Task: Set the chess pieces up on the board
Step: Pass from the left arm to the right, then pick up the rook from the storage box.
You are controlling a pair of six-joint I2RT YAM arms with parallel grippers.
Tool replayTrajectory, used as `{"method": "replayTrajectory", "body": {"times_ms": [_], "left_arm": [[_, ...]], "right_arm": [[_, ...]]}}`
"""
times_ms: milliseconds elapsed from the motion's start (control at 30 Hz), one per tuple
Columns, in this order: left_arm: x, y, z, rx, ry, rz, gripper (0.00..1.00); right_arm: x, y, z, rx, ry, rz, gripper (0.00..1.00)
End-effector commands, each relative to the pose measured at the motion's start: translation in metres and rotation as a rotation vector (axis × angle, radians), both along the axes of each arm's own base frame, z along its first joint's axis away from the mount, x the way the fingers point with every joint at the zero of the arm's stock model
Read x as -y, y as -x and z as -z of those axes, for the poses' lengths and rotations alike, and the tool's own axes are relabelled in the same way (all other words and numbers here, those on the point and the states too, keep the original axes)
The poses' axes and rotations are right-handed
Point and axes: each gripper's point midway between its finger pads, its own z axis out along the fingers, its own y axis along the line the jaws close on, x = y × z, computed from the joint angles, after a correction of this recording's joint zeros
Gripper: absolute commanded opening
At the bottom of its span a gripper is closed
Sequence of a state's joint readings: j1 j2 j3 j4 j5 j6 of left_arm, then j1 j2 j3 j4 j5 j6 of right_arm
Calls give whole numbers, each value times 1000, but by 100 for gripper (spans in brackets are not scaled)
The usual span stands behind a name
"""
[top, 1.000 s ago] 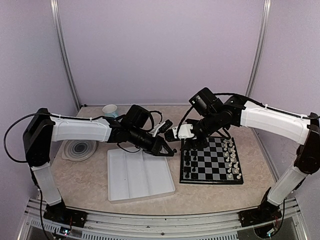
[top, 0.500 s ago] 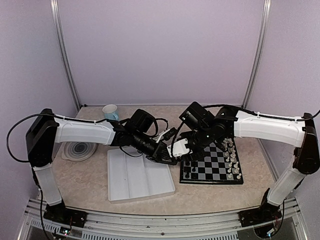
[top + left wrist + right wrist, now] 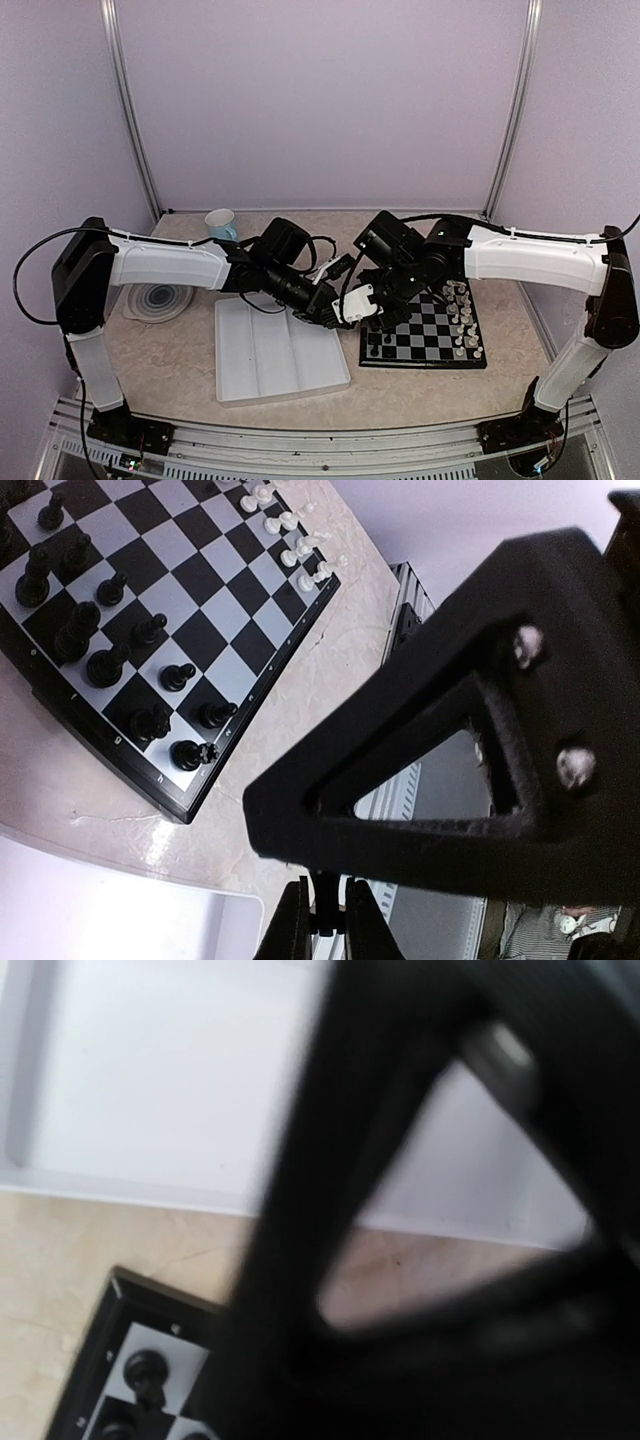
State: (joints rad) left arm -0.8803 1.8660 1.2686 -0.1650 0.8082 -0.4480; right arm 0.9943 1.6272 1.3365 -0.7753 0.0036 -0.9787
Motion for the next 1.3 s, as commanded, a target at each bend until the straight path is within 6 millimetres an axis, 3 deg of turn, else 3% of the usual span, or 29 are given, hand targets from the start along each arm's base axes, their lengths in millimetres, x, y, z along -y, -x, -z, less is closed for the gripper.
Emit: {"method": "replayTrajectory", "body": {"times_ms": [0,167,300,433,533,700,867,1100,1267], "left_arm": [[8,-10,-13,41,67,-10,3],[9,-11,-14,41,72,-13,3],[8,-11,-11,39,66,-14,4],[4,-18,-10,76,44,-47,18],[-4,-25,-10,117,30,-88,33],[-14,-36,-26,219,53,-174,42],[-13,-52,-71,330,210,-329,47],[-6,-56,-116,441,347,-469,50],[6,-53,-112,406,361,-426,49]], "right_arm": [[-3,22,16,-57,27,-54,37],[-2,23,21,-65,34,-46,35],[-5,15,20,-37,25,-4,16],[-1,2,16,-13,8,48,0],[2,-6,2,-42,-61,90,0],[6,-12,-26,-162,-227,150,0],[9,-18,-48,-280,-386,223,0],[11,-16,-52,-423,-481,276,0],[11,-15,-56,-465,-514,282,0]]}}
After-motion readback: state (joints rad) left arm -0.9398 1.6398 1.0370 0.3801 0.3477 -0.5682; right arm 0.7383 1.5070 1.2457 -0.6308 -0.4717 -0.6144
